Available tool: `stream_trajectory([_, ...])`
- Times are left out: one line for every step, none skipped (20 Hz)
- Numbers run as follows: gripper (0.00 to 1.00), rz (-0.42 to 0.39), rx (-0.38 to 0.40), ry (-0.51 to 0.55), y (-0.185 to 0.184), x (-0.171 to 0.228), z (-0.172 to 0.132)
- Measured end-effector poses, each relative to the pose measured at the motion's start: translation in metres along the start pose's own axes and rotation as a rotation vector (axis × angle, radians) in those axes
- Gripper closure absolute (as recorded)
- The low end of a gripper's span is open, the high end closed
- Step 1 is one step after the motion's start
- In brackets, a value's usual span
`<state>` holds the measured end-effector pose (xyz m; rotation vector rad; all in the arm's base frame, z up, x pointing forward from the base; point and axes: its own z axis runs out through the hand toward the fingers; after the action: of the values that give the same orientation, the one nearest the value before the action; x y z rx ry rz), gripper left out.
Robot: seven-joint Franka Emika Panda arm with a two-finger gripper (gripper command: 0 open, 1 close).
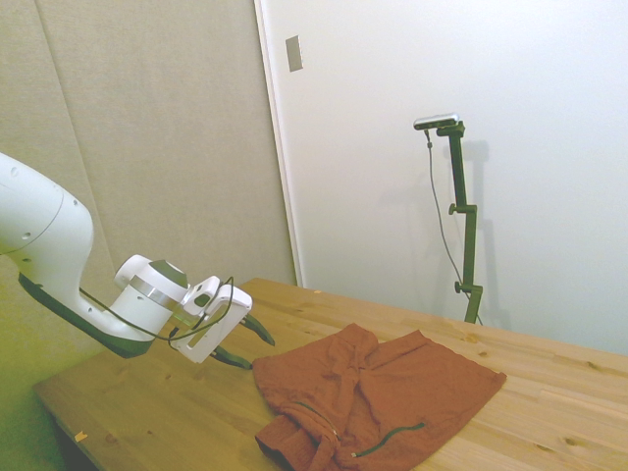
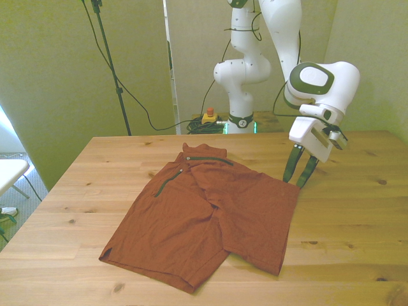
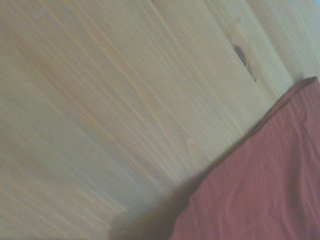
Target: Fold the shorts
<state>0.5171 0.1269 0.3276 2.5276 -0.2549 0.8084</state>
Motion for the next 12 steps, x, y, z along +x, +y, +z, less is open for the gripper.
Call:
stream_trajectory([0.0,0.005,-0.006,-0.002,0.003,0.002,0.003])
stream_trajectory([0.0,0.008,-0.01,-0.001,0.006,0.004,0.007])
stream_trajectory([0.0,0.011,-0.013,0.0,0.008,0.006,0.01])
stream_trajectory([0.0,0.016,-0.014,-0.001,0.01,0.008,0.013])
stream_trajectory([0.0,0.021,-0.015,-0.001,0.011,0.011,0.016])
stream_trajectory([0.0,0.025,-0.015,0.0,0.011,0.013,0.018])
stream_trajectory([0.0,0.027,-0.015,0.0,0.01,0.016,0.02])
stream_trajectory([0.0,0.029,-0.016,0.0,0.01,0.017,0.021])
stream_trajectory([1.0,0.031,-0.015,0.001,0.009,0.019,0.022])
stream_trajectory([1.0,0.034,-0.014,0.002,0.009,0.02,0.023])
stream_trajectory([1.0,0.036,-0.01,0.003,0.009,0.022,0.024])
stream_trajectory([1.0,0.039,-0.006,0.004,0.008,0.023,0.024])
